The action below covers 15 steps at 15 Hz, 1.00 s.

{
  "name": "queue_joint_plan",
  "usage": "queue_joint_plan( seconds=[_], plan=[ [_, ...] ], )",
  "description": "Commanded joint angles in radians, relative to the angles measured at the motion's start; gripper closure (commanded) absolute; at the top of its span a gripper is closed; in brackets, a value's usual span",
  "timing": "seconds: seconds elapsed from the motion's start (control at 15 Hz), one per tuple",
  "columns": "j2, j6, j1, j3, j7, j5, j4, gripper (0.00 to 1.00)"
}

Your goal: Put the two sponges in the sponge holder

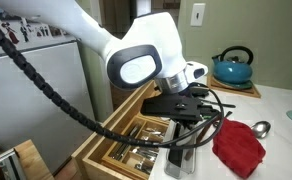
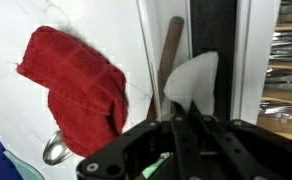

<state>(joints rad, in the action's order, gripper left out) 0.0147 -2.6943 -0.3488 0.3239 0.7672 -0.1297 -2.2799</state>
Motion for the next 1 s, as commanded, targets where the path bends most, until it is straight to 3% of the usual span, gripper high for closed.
queue_joint_plan(
  seconds=[0.0, 0.27, 0.4, 0.53, 0.67, 0.73, 0.93],
  plan=[
    [0.005, -0.009, 0.002, 0.004, -0.009, -0.008, 0.000, 0.65],
    [-0.006, -0.007, 0.005, 0.002, -0.007, -0.006, 0.000, 0.45],
    [-0.013, -0.004, 0.007, -0.001, -0.004, -0.005, 0.000, 0.40],
    [-0.022, 0.000, 0.012, -0.006, 0.005, 0.010, 0.000, 0.41],
    [-0.037, -0.005, 0.016, -0.008, 0.006, 0.018, 0.001, 0.16],
    [-0.052, -0.004, 0.019, -0.008, 0.003, 0.011, 0.004, 0.16],
    [-0.085, 0.012, 0.031, -0.008, 0.023, 0.027, 0.032, 0.00]
  ],
)
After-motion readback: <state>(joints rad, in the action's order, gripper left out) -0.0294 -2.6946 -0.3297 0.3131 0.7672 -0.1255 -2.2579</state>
